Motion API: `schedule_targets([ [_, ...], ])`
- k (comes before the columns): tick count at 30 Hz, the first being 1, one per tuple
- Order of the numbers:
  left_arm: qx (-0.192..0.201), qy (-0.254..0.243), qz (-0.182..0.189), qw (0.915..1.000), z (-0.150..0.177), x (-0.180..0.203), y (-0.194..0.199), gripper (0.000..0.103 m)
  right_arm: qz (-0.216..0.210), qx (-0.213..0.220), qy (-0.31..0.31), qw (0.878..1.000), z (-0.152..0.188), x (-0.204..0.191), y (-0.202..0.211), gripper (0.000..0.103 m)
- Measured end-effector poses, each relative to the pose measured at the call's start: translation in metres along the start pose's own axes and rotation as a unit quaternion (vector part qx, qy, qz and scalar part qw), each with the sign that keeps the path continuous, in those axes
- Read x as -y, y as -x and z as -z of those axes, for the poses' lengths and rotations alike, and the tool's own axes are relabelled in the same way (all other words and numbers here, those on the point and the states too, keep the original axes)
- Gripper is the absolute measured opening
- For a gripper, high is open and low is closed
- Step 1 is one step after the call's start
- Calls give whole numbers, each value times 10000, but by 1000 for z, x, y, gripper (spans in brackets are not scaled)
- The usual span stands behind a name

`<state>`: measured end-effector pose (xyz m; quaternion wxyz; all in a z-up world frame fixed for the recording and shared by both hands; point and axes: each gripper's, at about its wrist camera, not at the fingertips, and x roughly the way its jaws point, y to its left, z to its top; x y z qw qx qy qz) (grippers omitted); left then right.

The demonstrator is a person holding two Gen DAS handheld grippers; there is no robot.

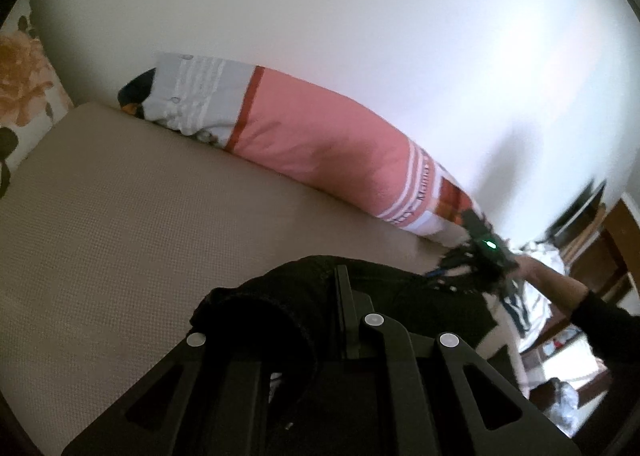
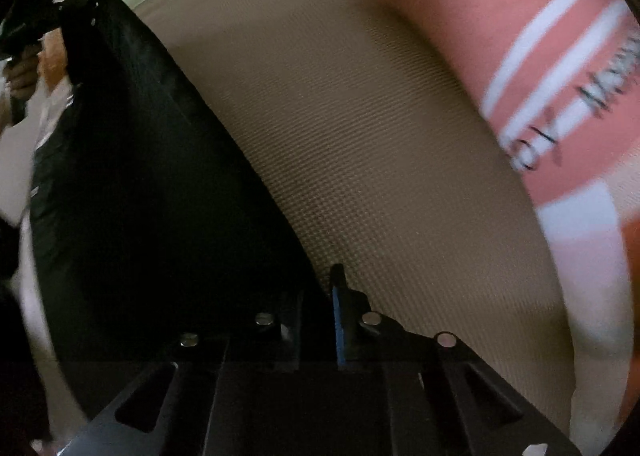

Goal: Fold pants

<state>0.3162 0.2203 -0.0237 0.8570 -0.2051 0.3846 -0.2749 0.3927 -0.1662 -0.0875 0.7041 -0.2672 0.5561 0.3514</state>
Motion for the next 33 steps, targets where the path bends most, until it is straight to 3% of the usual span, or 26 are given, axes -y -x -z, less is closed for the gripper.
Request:
schedule_targets([
  [6,-91,22,-365,9993,-2,-7,-9,10,1410,710,-394,9867,19,-44,45,8],
  [11,-62,-335,-180,9993,7,12,19,10,1877,1195,-645,9728,49,-92,99,7],
  [16,-35,-750,198,9970,30,39,68,11,1792,1614,-1098,9642,99,-140,141,7],
  [21,-325,-987,311,9941,69,51,104,12,1434,1671,-1376,9657,146,-196,145,6],
  [26,-807,-917,211,9923,119,41,124,15,822,1347,-1436,9770,181,-238,119,6],
  [33,-1826,-987,-261,9779,188,26,112,20,578,796,-1440,9847,207,-267,61,6],
])
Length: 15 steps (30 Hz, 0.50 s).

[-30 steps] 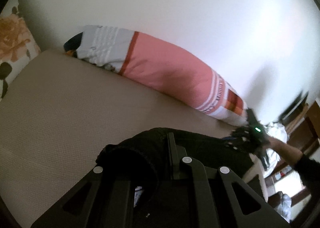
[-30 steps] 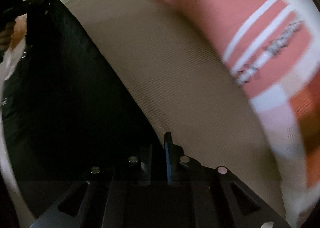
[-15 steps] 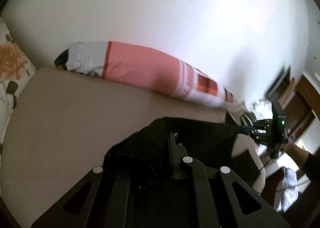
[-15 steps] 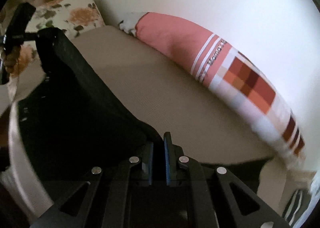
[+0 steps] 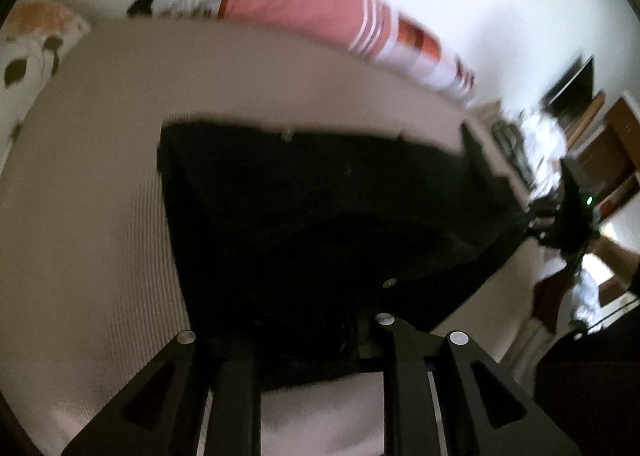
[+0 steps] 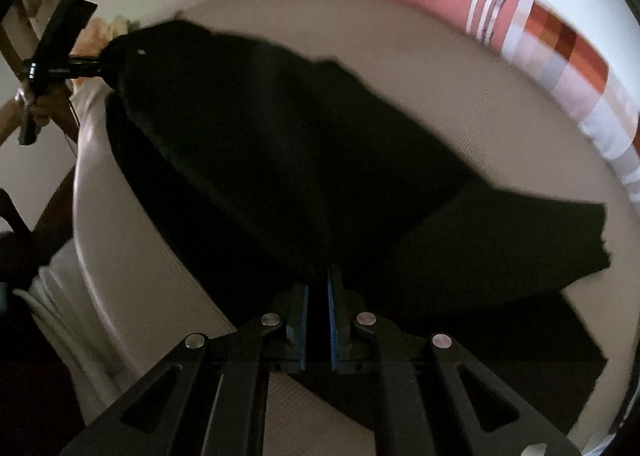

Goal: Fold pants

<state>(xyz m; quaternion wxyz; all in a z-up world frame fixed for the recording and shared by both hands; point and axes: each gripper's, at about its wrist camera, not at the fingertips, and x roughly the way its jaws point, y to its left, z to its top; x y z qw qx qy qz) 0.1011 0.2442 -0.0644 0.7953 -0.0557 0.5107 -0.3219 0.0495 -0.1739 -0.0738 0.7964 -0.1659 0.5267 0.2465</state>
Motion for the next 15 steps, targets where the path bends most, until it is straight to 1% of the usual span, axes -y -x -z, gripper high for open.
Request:
schedule_targets([
  [2,-219,-79,-162,9996,9,3,-6,26,-24,-106,-36,9999,5,-1,-10,6],
  [3,-275,-108,-279,9992,12,4,-7,27,-20,-135,-42,9999,6,-1,-14,6],
  [5,-285,-111,-373,9988,15,8,-5,28,8,-170,-17,9999,8,-2,-19,6],
  [6,-309,-139,-447,9984,14,11,-3,30,14,-176,-28,9998,6,-1,-21,6],
  [8,-417,-207,-809,9956,12,18,1,51,5,-167,-73,9998,7,-1,-22,7],
  [9,-493,-280,-1154,9917,15,21,7,68,13,-159,-74,9998,9,-1,-22,7],
  [10,-477,-345,-1318,9895,18,22,12,72,8,-140,-87,9999,8,-4,-23,7],
  [11,-452,-387,-1411,9882,20,23,18,72,4,-117,-108,9999,8,-3,-23,7],
  [12,-425,-261,-1502,9874,23,21,27,72,5,-102,-114,9999,8,-3,-23,7],
  [13,-398,-61,-1477,9882,26,18,33,72,4,-82,-117,9999,8,-4,-23,7],
  [15,-187,565,-1185,9912,34,12,49,72,5,-43,-122,9999,9,-3,-24,7],
])
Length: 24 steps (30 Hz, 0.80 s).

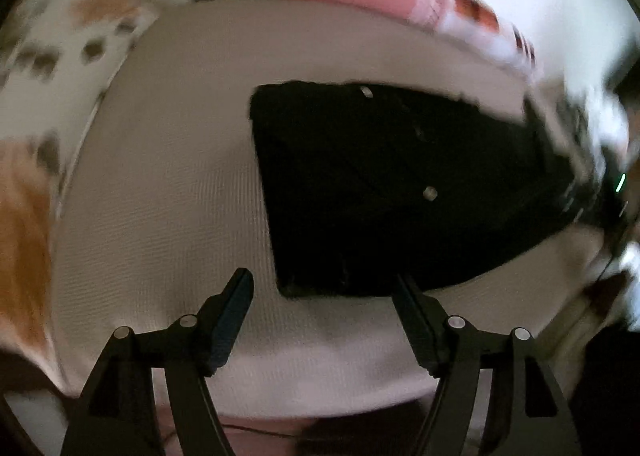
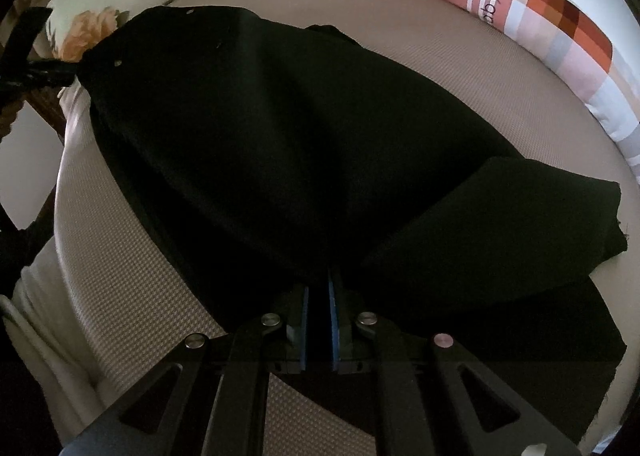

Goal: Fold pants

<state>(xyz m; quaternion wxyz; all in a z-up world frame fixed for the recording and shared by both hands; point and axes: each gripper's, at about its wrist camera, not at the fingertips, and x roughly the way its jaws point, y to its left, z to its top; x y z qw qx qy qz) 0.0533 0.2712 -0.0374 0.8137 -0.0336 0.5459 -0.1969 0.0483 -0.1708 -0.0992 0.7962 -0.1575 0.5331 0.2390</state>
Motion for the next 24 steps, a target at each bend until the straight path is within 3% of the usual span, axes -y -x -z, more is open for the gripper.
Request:
schedule_targets([
  [2,50,526,250,9983,7,-3,6,71,-2,27,17,10000,1,-1,0,7],
  [3,110,907,595,9940,14,-4,10,69,-9,41,21,10000,3,-1,0,7],
  [7,112,1840,1199,9755,26,1,2,61,-44,98,38,9999,4,1,1,7],
  [11,241,2464,1423,9584,17,12,-15,59,-43,151,59,9999,8,-2,4,7],
  [13,366,2728,1294,9526,10,13,-18,54,-31,205,49,9998,9,-2,7,7],
  [14,401,2814,1211,9511,7,12,-20,44,-27,238,25,9997,10,-3,9,7],
  [15,418,2810,1098,9525,3,9,-20,23,-23,277,0,9996,11,-3,12,7],
  [16,417,2733,941,9564,-3,9,-22,19,-13,324,-31,9995,11,-3,15,7],
  [20,553,2290,774,9688,-17,12,-13,16,-65,432,-118,9990,15,-9,36,7],
  [24,641,1522,436,9853,-25,20,-6,16,-248,365,-60,9990,24,-25,45,7],
])
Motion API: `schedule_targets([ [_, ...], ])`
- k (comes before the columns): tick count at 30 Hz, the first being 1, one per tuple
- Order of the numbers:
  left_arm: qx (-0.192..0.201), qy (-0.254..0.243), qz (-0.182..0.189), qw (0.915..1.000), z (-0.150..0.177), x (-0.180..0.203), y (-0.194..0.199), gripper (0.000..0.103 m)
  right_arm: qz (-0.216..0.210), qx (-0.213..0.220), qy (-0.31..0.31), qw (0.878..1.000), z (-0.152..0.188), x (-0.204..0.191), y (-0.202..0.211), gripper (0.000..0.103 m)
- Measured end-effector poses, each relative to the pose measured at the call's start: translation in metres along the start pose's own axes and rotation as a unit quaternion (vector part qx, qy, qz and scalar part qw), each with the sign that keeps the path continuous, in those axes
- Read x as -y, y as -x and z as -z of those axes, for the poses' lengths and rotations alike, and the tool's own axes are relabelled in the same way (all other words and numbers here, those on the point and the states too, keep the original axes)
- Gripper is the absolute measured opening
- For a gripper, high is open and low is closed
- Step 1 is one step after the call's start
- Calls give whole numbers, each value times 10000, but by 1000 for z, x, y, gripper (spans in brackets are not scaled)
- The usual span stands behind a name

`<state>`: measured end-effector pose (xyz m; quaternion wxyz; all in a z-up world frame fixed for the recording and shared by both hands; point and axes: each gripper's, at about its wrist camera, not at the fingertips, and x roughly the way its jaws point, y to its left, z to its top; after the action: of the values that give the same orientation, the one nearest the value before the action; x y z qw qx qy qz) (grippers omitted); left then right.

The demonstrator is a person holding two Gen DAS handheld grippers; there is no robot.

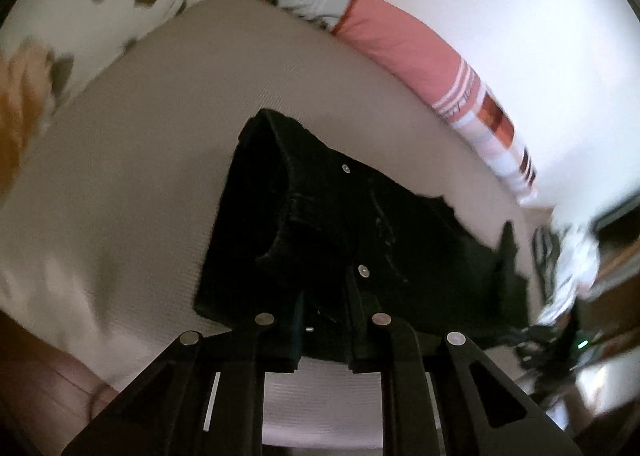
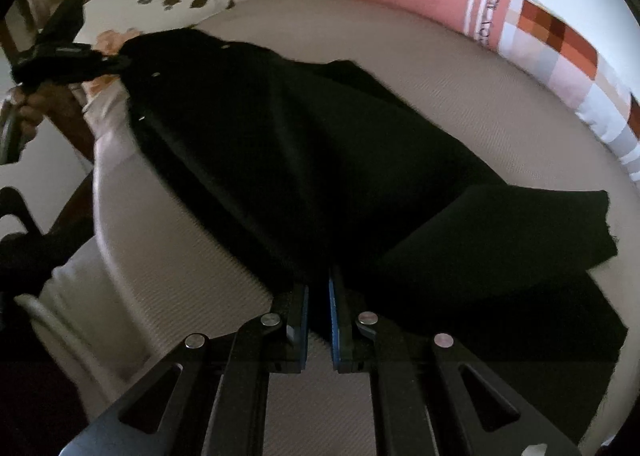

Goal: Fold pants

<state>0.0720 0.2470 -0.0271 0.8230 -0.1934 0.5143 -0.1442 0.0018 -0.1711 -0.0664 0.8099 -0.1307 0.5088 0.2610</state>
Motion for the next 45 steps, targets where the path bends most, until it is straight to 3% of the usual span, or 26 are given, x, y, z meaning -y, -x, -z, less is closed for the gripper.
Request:
schedule_targets([
  [5,-463,-307,-483,9973,19,-20,-28,17,-184,-330,-151,9992,13,-4,-25,7],
  [9,-337,-637,-781,9943,32,-13,-28,24,-337,-353,-327,9983,11,2,-31,8],
  [12,-229,-960,-1097,9891,39,1,-21,36,-434,-326,-533,9971,9,7,-30,11],
  [13,-208,-1117,-1144,9869,42,7,-18,46,-440,-309,-565,9970,9,8,-29,11],
  [15,-180,-1374,-1335,9813,47,20,-13,54,-415,-242,-644,9968,7,9,-27,12],
  [19,58,-2239,-1548,9622,67,56,0,54,-431,-95,-733,9963,7,8,-20,15],
  [23,290,-3091,-1177,9433,90,101,2,54,-459,-4,-812,9956,5,10,-17,15],
  [26,214,-3639,-597,9293,103,146,-23,54,-500,71,-868,9949,2,14,-15,15],
  [31,-5,-4220,-103,9065,115,197,-74,54,-590,146,-979,9933,-1,19,-12,15],
  [38,-171,-4609,123,8872,127,242,-122,54,-672,259,-1003,9924,-6,20,-7,15],
  [42,-313,-4696,183,8821,136,257,-147,54,-752,286,-1063,9911,-7,24,-7,15],
  [44,-319,-4665,211,8837,140,265,-158,49,-795,269,-1124,9901,-8,27,-7,18],
  [45,-346,-4655,212,8841,141,266,-161,32,-806,256,-1154,9897,-8,29,-5,22],
])
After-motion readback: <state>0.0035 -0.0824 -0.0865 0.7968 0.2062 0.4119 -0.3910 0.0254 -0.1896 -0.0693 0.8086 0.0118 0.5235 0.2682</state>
